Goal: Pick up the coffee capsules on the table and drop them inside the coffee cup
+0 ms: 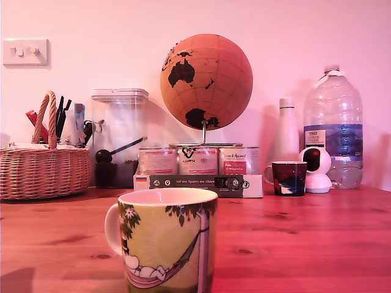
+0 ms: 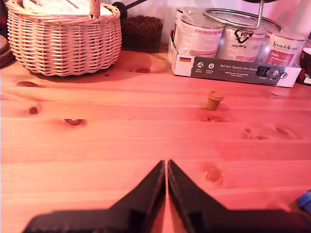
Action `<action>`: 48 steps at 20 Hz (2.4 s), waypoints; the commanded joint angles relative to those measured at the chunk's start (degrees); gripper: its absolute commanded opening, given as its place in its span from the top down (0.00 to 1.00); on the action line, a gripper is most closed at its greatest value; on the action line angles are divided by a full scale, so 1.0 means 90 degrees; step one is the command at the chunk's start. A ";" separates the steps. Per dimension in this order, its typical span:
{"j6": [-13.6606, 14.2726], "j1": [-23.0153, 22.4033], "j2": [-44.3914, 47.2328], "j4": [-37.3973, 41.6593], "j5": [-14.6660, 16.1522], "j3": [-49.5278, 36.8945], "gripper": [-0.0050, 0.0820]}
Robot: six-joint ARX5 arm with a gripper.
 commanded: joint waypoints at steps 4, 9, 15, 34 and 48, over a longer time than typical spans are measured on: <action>0.0481 0.0017 -0.0607 -0.0053 -0.0044 -0.0102 0.96; 0.0474 0.0017 -0.0607 0.0063 0.0034 -0.0102 0.96; 0.0158 0.0017 -0.0602 0.0398 0.0231 0.0022 0.96; -0.0187 0.0007 0.1600 0.1158 0.1481 0.0597 0.96; 0.0957 0.0005 0.4826 0.1243 0.2314 0.2115 0.96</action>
